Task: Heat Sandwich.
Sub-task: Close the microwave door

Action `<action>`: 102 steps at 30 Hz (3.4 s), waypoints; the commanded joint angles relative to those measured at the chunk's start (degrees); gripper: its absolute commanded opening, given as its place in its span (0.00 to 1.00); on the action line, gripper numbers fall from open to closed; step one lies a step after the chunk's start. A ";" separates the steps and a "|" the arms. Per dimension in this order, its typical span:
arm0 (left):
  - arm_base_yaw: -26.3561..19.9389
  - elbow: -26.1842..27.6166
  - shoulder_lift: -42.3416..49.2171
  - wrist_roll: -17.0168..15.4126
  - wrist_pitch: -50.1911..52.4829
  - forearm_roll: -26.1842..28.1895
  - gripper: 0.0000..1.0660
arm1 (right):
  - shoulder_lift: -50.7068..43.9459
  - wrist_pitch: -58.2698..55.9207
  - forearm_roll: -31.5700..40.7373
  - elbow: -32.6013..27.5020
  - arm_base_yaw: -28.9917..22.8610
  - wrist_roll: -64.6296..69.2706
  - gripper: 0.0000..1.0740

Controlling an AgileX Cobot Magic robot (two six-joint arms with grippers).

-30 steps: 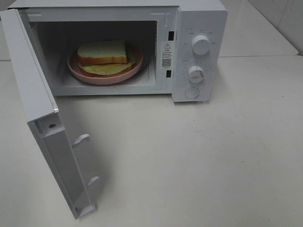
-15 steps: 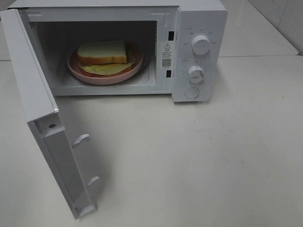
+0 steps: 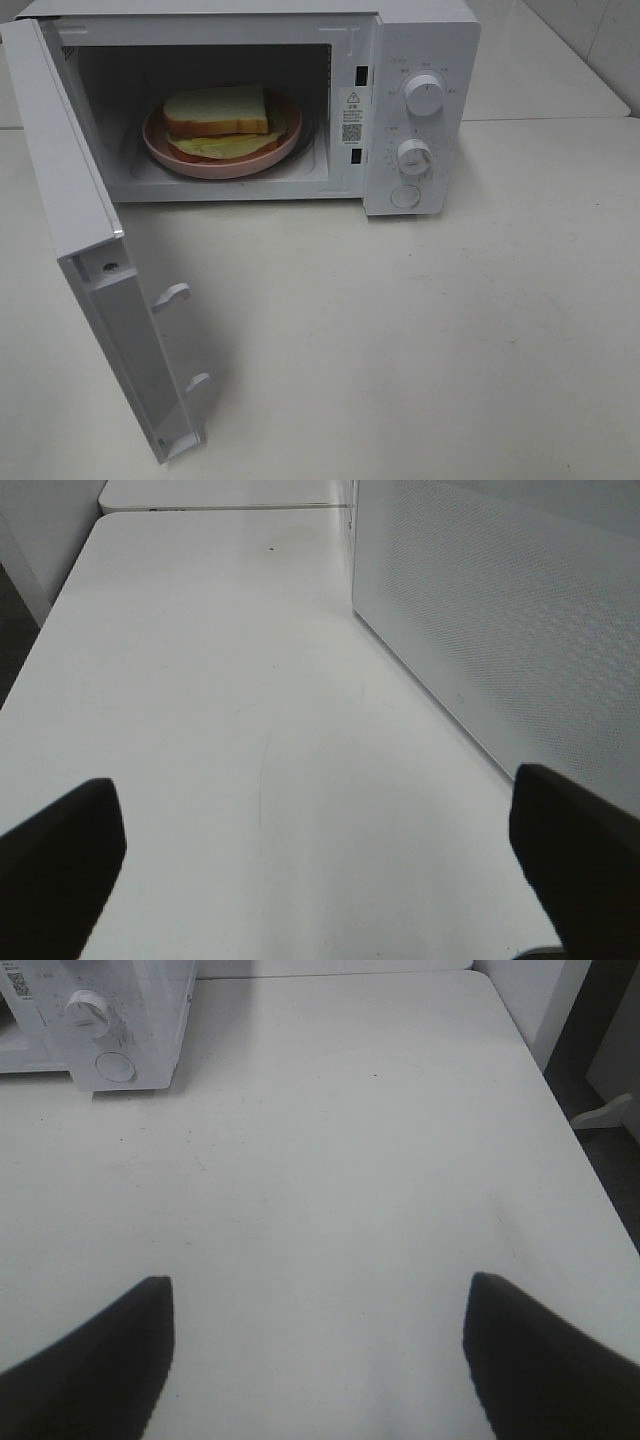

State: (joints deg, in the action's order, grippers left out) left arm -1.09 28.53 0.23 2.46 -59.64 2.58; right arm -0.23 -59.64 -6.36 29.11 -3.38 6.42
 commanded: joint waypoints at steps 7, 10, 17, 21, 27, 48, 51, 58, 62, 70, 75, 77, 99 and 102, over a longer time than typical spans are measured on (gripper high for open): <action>0.23 -0.11 1.43 -0.29 0.11 0.06 0.95 | -1.49 0.23 -0.17 -0.11 0.34 -0.17 0.71; 0.23 -0.11 1.43 -0.29 0.11 0.06 0.95 | -1.49 0.23 -0.17 -0.11 0.34 -0.17 0.71; 0.23 -0.11 1.43 -0.29 0.11 0.06 0.95 | -1.49 0.23 -0.17 -0.11 0.34 -0.17 0.71; 0.23 -0.11 1.43 -0.29 0.11 0.06 0.95 | -1.49 0.23 -0.17 -0.11 0.34 -0.17 0.71; 0.23 -0.11 1.43 -0.29 0.11 0.06 0.95 | -1.49 0.23 -0.17 -0.11 0.40 -0.17 0.71; 0.23 1.83 -0.92 -0.29 1.60 0.46 0.95 | -1.49 0.23 -0.17 -0.11 0.40 -0.17 0.71; 0.23 1.83 -2.46 -0.29 2.58 0.46 0.95 | -1.49 0.23 -0.23 -0.11 0.40 -0.17 0.71; 0.23 1.83 -9.00 -0.29 8.08 0.46 0.91 | -1.49 0.23 -0.23 -0.11 0.40 -0.17 0.71; 0.23 1.78 -12.55 -0.29 10.89 0.46 0.79 | -1.49 0.23 -0.23 -0.11 0.40 -0.17 0.71; 0.23 1.78 -19.94 -0.29 16.16 0.52 0.42 | -1.49 0.23 -0.23 -0.11 0.40 -0.17 0.71; 0.23 1.78 -24.75 -0.29 20.11 0.52 0.19 | -1.49 0.23 -0.23 -0.11 0.40 -0.17 0.71; 0.23 1.72 -27.10 -0.29 21.94 0.46 0.06 | -1.49 0.23 -0.23 -0.11 0.40 -0.17 0.71; 0.23 -15.01 -44.86 -0.06 72.31 0.11 0.00 | -1.49 0.23 -0.23 -0.11 0.40 -0.17 0.71; 0.23 -15.87 -50.19 -0.11 78.32 0.11 0.00 | -1.49 0.23 -0.23 -0.11 0.40 -0.17 0.71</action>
State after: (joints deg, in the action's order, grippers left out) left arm -1.09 13.01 -46.87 2.46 13.69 2.58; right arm -0.23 -59.64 -6.36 29.05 -3.38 6.42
